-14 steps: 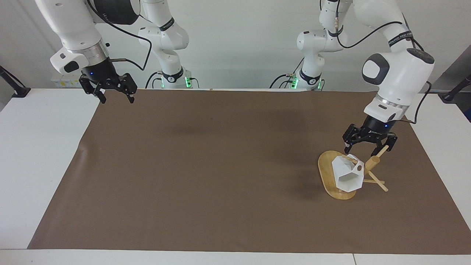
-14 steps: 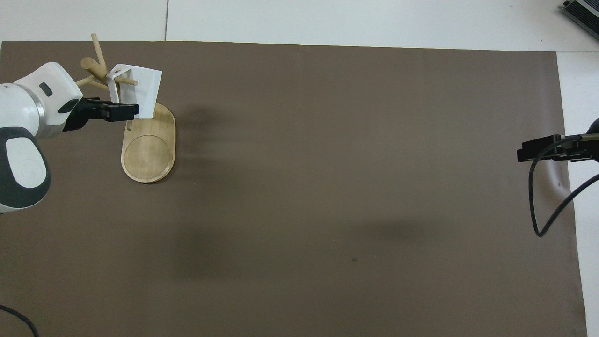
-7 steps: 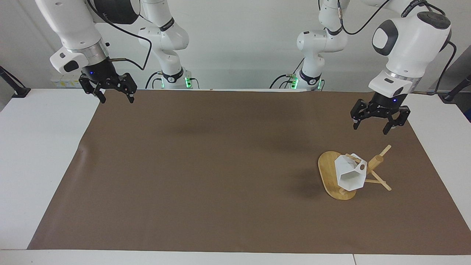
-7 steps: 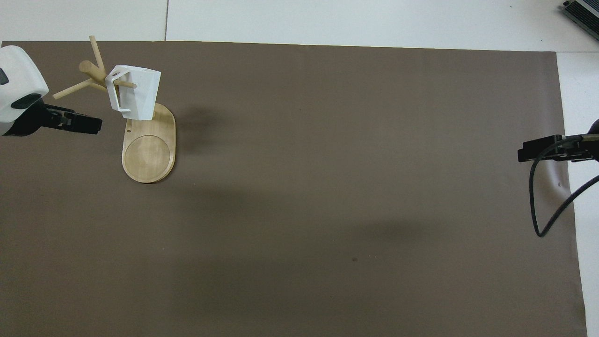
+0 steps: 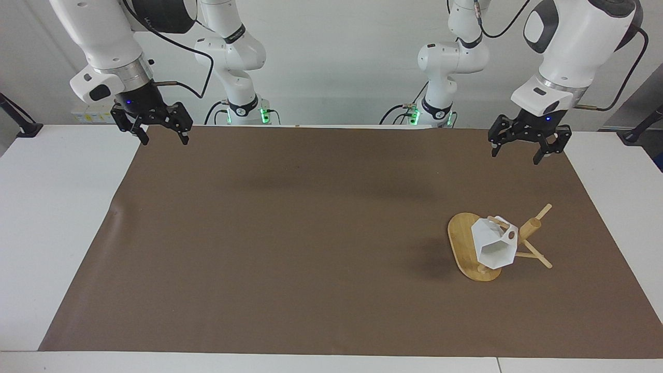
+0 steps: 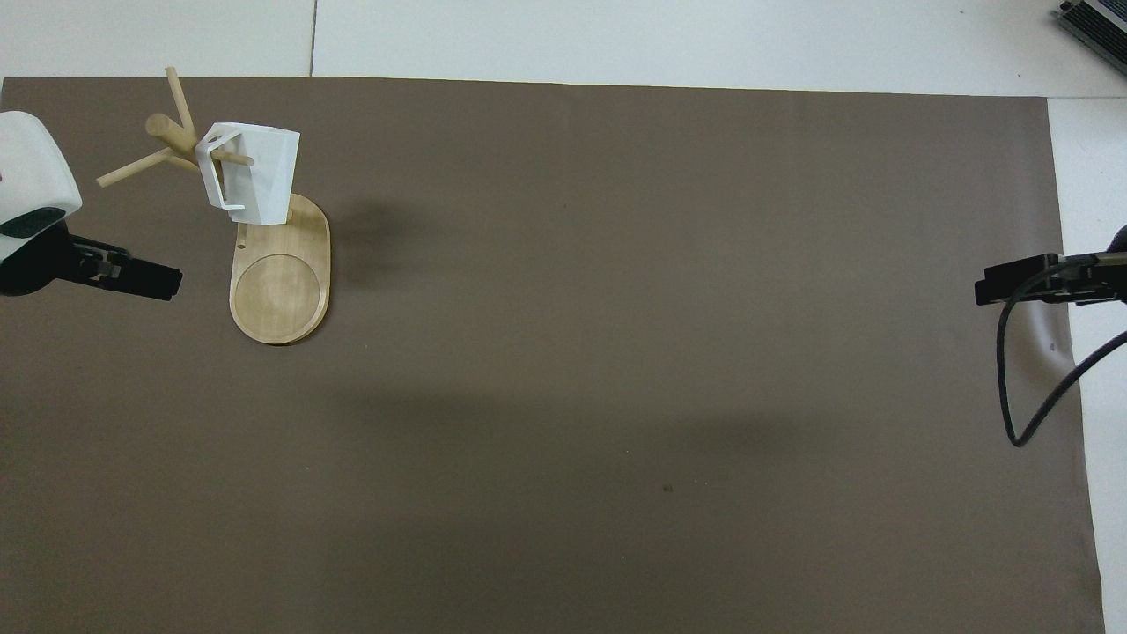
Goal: Hang cup on rack
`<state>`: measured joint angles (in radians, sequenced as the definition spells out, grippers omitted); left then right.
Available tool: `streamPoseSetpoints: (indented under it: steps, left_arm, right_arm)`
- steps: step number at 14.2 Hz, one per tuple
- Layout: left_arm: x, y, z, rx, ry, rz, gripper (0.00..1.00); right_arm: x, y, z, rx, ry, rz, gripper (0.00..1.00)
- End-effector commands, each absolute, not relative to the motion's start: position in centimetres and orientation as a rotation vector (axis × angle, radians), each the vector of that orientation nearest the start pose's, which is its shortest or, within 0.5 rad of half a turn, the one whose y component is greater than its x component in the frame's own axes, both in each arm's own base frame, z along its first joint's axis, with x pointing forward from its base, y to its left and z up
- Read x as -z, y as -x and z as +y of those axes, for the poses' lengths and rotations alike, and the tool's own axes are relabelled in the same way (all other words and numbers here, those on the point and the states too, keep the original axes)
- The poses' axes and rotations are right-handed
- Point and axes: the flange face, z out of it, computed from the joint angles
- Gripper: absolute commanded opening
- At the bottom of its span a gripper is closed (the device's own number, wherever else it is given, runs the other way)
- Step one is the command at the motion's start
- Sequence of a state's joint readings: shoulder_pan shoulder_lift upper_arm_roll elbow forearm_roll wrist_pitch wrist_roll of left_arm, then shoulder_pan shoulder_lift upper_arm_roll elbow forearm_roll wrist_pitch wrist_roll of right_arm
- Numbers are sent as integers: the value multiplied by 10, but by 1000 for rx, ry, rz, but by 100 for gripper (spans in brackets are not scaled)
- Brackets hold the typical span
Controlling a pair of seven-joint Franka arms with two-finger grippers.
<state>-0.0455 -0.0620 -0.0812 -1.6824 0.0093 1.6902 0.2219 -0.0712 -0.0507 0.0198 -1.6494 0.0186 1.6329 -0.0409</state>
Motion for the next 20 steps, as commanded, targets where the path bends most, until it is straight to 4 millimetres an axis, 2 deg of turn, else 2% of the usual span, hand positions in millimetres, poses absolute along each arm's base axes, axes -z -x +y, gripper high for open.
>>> streamPoseSetpoints:
  steps: [1, 6, 16, 20]
  left_arm:
    - [-635, -527, -71, 64, 3061, 534, 100]
    - [-654, -527, -61, 23, 3088, 503, 100]
    - [-654, -534, -54, -19, 3106, 471, 100]
    - [-655, -532, -53, -7, 3119, 305, 100]
  right_arm:
    - [-621, -537, -27, 64, 3124, 4, 100]
    - [-621, -537, -27, 64, 3124, 4, 100]
    - [-621, -537, -27, 64, 3124, 4, 100]
    - [-621, -537, -27, 64, 3124, 4, 100]
